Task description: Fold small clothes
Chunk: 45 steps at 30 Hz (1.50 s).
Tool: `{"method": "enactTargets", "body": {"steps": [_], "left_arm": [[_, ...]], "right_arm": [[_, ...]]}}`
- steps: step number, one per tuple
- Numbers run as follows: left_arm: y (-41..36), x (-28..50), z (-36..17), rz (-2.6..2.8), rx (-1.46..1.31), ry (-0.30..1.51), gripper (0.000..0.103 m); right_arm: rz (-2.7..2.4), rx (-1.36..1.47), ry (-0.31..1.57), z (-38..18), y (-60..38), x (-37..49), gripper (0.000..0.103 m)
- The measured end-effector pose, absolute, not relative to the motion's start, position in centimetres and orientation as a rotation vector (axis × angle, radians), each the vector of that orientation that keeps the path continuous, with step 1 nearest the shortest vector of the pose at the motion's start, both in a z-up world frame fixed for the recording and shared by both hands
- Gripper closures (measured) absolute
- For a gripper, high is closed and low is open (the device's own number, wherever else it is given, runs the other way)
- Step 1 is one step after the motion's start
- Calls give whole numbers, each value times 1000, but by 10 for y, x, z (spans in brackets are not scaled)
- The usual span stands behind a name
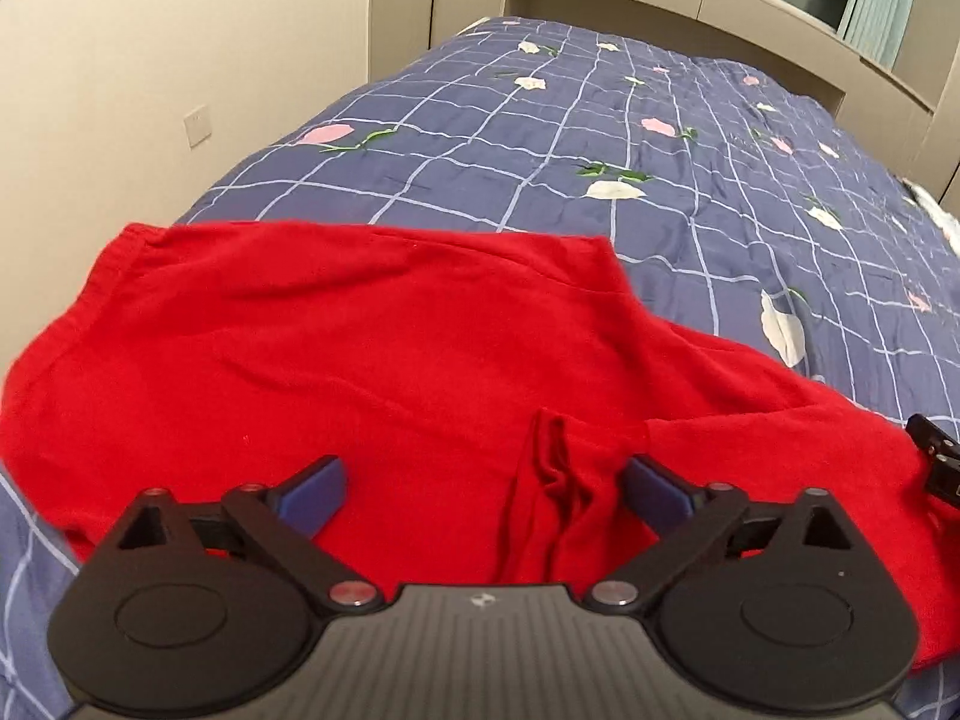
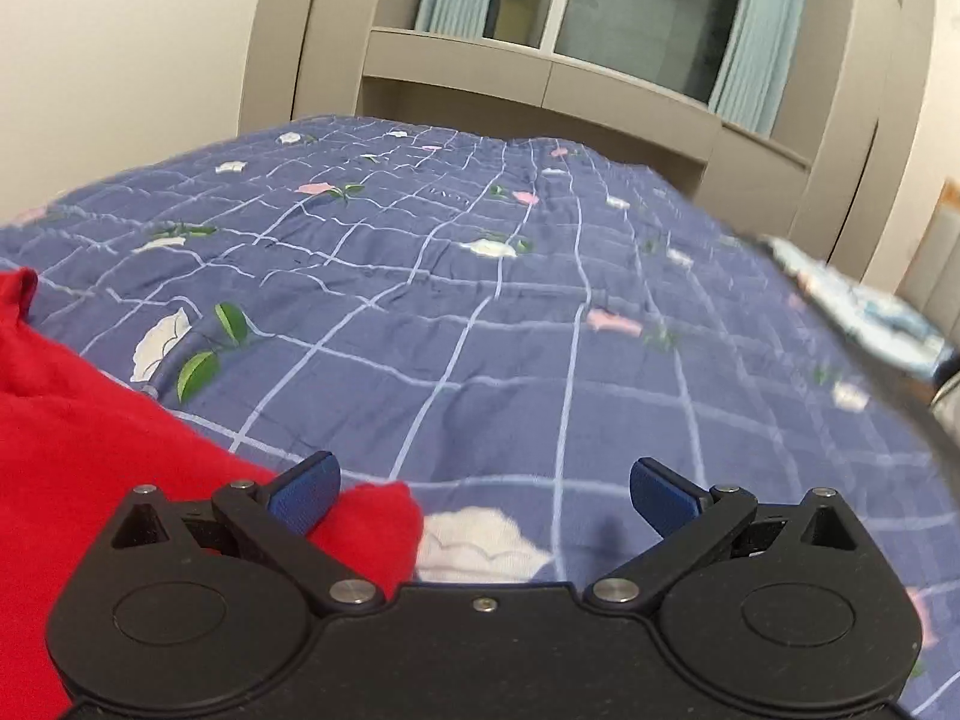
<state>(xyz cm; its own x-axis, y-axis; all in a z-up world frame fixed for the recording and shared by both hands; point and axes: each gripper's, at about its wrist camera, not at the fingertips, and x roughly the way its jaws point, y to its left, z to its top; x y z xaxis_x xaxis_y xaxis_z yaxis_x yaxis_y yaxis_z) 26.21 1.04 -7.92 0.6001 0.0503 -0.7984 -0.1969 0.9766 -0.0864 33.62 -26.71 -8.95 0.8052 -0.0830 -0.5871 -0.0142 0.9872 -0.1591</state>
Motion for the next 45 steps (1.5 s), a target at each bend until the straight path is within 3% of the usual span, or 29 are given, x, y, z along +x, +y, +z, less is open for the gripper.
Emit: {"method": "enactTargets", "body": {"steps": [8, 14, 22, 32, 36, 45], "left_arm": [[11, 259, -77, 141, -169, 918, 0], [11, 228, -58, 125, -177, 922, 1], [8, 213, -74, 139, -136, 914, 0], [15, 194, -59, 177, -194, 932, 1], [45, 178, -52, 216, -376, 973, 1], [124, 148, -23, 370, -482, 816, 1]], "right_arm": [[-26, -93, 600, -86, -275, 327, 1], [-110, -45, 427, -55, -270, 243, 0], [-100, -48, 626, -86, -270, 232, 0], [-85, 3, 640, -89, -275, 236, 0], [-76, 36, 647, -89, -278, 237, 0], [-73, 48, 649, -90, -280, 236, 0]]}}
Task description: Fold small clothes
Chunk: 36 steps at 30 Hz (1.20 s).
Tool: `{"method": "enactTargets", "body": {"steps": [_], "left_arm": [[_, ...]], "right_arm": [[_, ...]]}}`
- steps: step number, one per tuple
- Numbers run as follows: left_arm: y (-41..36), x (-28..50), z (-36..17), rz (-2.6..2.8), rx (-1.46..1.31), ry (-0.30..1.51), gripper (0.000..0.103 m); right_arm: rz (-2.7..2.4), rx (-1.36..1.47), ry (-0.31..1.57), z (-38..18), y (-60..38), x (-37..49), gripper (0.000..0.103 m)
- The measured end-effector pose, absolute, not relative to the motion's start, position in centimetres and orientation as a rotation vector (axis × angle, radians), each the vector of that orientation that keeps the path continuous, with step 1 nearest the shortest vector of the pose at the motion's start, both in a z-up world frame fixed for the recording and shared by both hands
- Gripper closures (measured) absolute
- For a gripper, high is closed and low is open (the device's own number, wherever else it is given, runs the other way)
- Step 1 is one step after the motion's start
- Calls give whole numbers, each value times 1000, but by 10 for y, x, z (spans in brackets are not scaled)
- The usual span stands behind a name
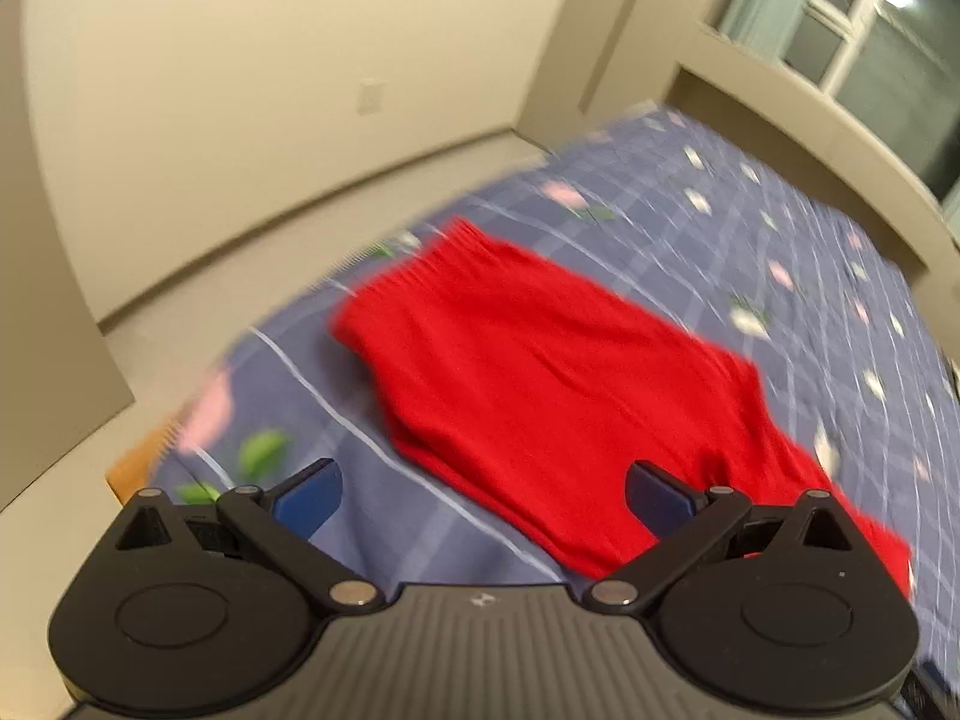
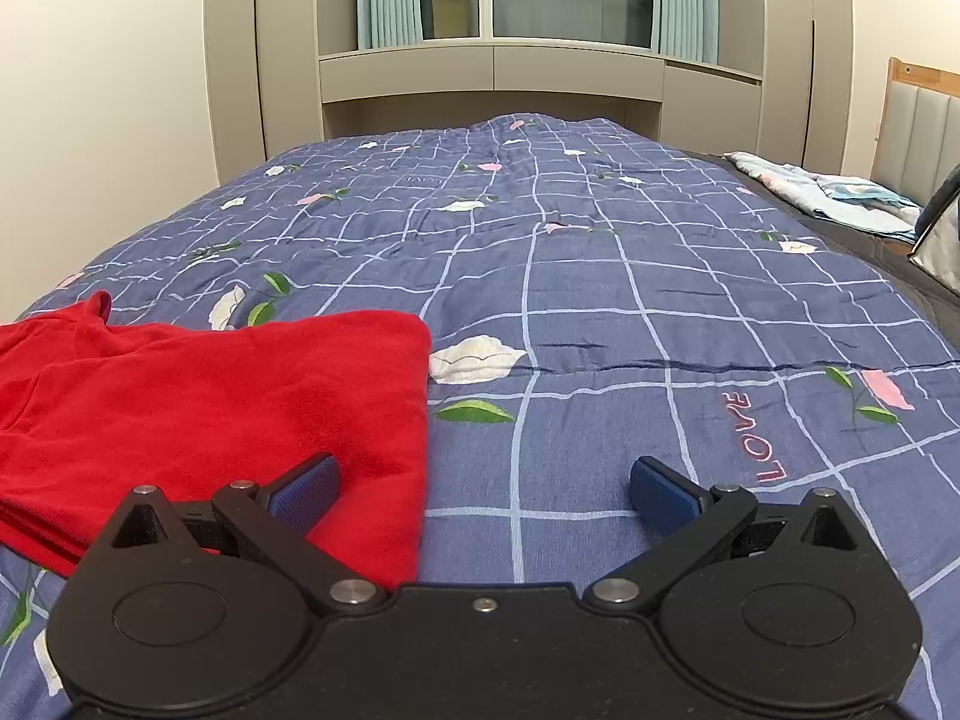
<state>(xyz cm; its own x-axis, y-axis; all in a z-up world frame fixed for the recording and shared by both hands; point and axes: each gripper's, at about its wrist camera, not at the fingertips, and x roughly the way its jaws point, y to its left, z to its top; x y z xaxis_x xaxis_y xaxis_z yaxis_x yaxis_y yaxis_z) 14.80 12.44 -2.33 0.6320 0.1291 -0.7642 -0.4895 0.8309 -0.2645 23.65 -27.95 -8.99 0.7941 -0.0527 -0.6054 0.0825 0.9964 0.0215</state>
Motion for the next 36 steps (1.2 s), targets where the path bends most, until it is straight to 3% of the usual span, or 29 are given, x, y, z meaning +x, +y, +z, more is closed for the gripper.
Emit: {"method": "enactTargets", "body": {"steps": [11, 20, 22, 27, 29, 32, 35, 36], "left_arm": [[173, 172, -59, 329, -693, 829, 1], [159, 173, -81, 295, -637, 780, 1], [162, 169, -81, 297, -652, 755, 7], [175, 156, -79, 348, -687, 705, 63], [180, 152, -81, 343, -715, 687, 69], [183, 149, -85, 339, -753, 676, 67], [185, 152, -86, 310, -793, 653, 48], [185, 154, -86, 304, -801, 644, 47]], "right_arm": [[-73, 51, 653, -91, -280, 237, 0], [-73, 52, 658, -92, -280, 238, 0], [-74, 51, 659, -92, -280, 239, 0], [-76, 48, 659, -92, -279, 239, 0], [-76, 48, 659, -92, -279, 239, 0], [-76, 48, 659, -92, -279, 239, 0], [-76, 48, 659, -92, -279, 239, 0], [-76, 48, 659, -92, -279, 239, 0]]}}
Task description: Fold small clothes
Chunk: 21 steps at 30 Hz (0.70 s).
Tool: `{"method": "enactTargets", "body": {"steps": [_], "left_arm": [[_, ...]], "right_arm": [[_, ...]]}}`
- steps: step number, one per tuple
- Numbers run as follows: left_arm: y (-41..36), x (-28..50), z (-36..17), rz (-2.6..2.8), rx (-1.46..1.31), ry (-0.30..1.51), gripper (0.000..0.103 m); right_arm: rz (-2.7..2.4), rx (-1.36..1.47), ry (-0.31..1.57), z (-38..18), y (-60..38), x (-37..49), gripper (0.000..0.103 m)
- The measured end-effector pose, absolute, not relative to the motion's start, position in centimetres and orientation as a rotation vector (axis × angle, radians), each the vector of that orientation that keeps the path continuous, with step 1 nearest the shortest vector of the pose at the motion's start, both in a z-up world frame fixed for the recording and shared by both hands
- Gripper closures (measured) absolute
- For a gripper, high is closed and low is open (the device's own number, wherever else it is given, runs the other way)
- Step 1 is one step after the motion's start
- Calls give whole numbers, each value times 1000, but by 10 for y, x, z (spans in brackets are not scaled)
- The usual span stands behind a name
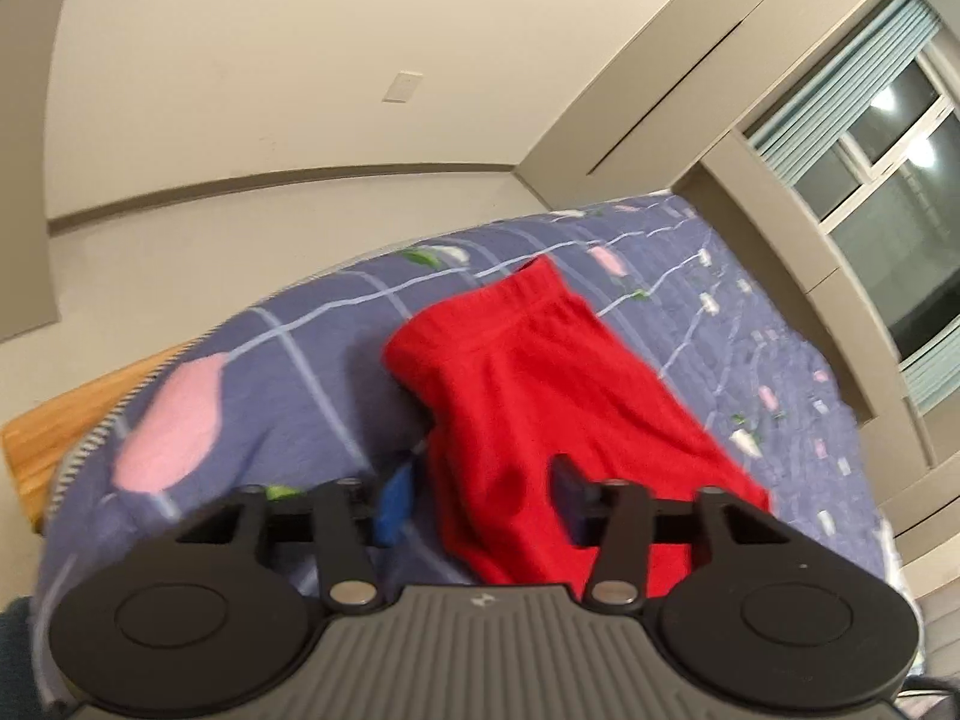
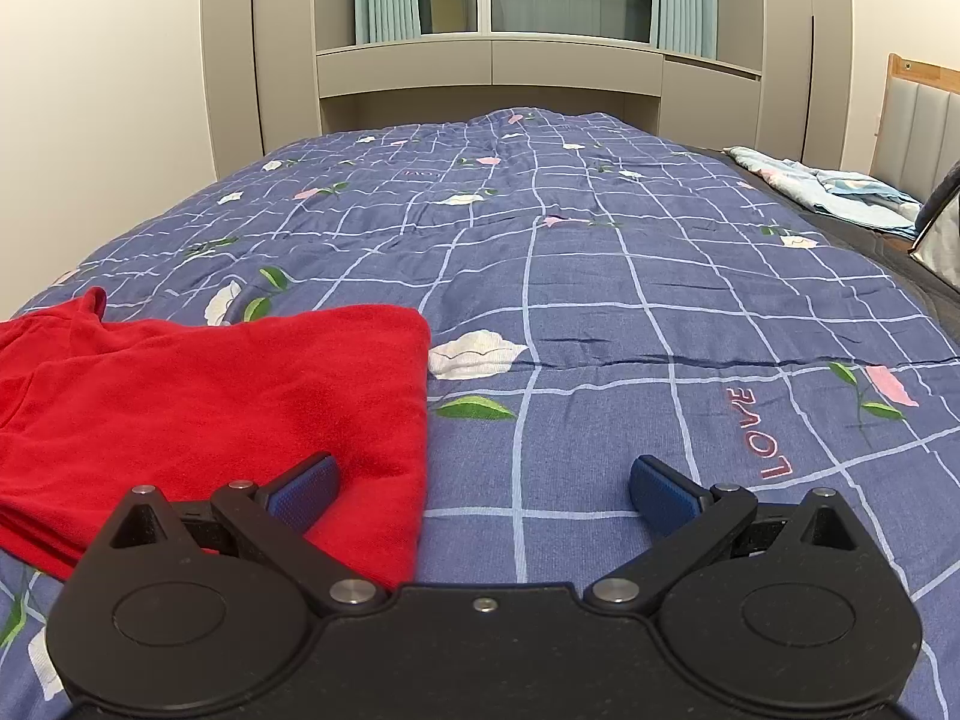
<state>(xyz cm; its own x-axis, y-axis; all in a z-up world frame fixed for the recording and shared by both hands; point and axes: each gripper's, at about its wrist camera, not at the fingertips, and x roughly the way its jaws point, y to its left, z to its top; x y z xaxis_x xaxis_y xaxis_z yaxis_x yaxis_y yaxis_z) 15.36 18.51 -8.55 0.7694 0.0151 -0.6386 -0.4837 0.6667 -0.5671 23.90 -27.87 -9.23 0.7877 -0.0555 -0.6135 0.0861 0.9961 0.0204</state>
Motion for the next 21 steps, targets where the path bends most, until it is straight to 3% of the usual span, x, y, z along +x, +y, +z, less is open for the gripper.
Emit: {"method": "enactTargets", "body": {"steps": [1, 2, 3, 4, 8, 21], "left_arm": [[185, 156, -85, 308, -804, 642, 49], [184, 158, -84, 318, -801, 641, 65], [184, 160, -84, 326, -798, 643, 88], [185, 161, -83, 330, -801, 648, 90], [185, 160, -84, 335, -810, 648, 90], [201, 157, -98, 317, -927, 688, 84]], "right_arm": [[-77, 47, 659, -92, -278, 239, 0], [-83, 36, 657, -91, -277, 239, 0], [-107, 3, 648, -86, -272, 239, 1], [-152, -60, 605, -78, -261, 236, 1], [-30, -105, 438, -46, -220, 229, 0], [345, -326, 549, -73, -75, 258, 1]]}}
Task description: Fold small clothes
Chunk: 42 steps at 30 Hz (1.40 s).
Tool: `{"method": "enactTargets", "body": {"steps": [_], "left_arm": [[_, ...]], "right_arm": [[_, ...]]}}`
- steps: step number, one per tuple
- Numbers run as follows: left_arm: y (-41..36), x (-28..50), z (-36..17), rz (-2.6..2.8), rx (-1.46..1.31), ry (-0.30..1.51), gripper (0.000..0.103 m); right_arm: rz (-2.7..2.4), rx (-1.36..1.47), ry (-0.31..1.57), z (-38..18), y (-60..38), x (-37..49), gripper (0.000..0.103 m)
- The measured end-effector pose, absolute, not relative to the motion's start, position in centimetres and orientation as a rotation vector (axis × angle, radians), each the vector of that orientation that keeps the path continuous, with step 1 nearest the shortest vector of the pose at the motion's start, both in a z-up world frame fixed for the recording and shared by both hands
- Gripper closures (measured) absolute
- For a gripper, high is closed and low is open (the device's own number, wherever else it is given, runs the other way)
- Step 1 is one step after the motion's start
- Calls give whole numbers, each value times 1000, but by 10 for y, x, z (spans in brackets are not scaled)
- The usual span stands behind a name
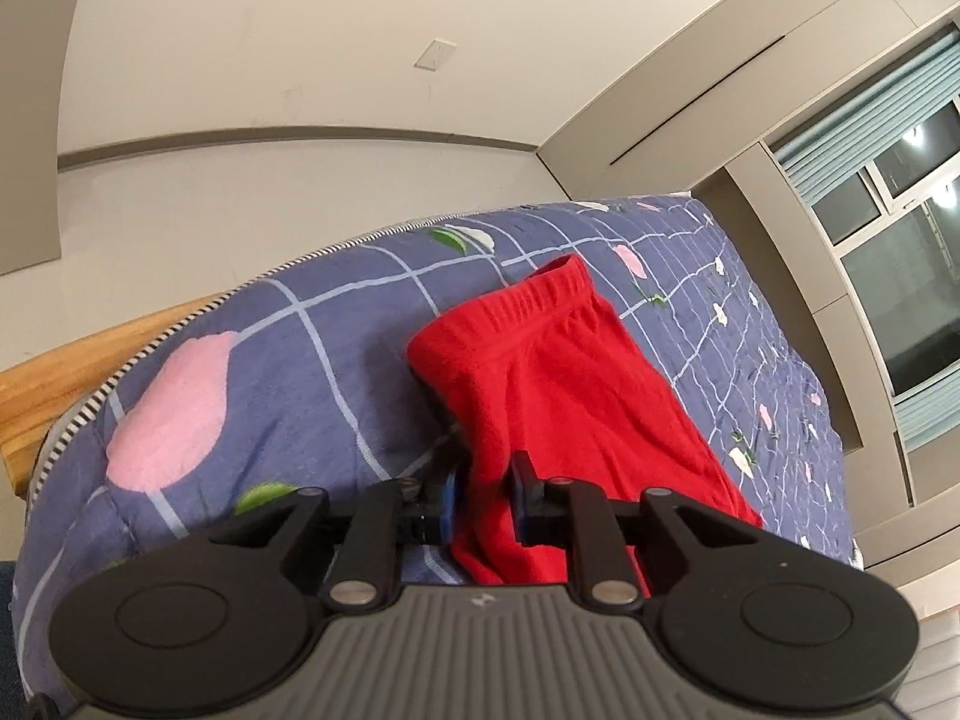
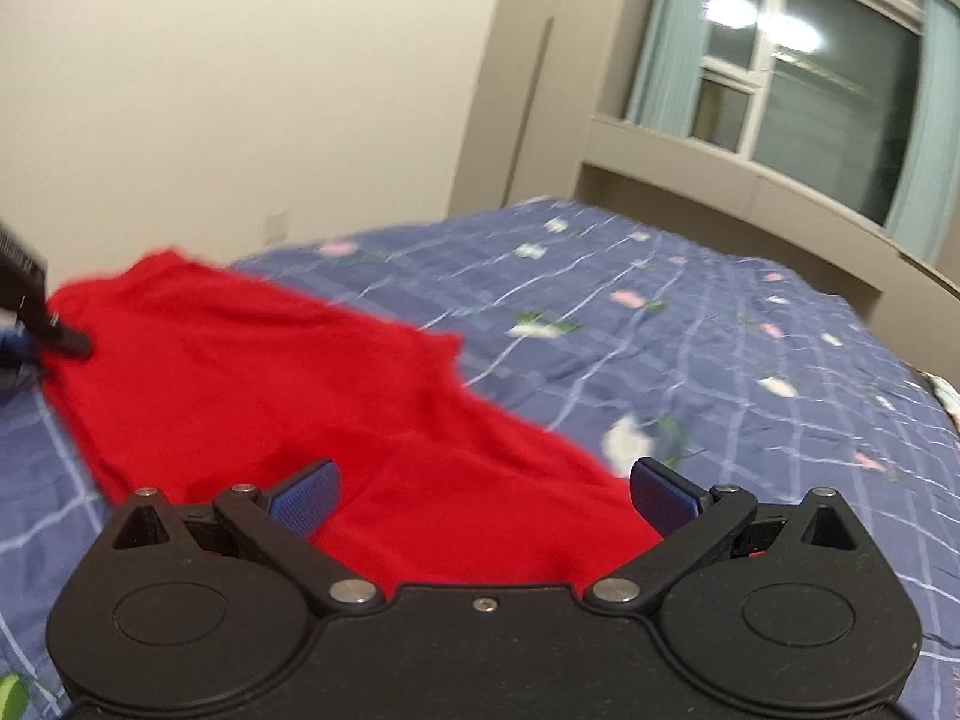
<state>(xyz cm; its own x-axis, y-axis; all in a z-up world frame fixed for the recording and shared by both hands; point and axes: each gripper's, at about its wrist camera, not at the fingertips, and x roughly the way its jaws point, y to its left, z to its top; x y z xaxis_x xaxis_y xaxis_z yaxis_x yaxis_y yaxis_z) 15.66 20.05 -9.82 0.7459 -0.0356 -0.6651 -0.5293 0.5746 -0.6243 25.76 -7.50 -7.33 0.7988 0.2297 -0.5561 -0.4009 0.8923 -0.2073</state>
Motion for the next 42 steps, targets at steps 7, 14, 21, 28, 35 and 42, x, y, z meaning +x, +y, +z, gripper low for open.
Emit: {"method": "enactTargets", "body": {"steps": [7, 14, 21, 28, 35, 42], "left_arm": [[203, 162, -102, 297, -1007, 668, 60], [215, 166, -101, 378, -1106, 647, 91], [203, 173, -73, 300, -1030, 601, 98], [138, 205, -4, 101, -743, 548, 98], [7, 221, 42, -220, -334, 577, 98], [-95, 222, -3, -458, -177, 770, 88]], "right_arm": [[356, -289, 562, -81, -81, 253, 1], [329, -265, 538, -60, -114, 239, 1], [133, -174, 531, -58, -207, 191, 0], [-75, 41, 559, -68, -284, 162, 0], [-26, 40, 562, -80, -282, 161, 0], [-46, 173, 550, -80, -300, 160, 0]]}}
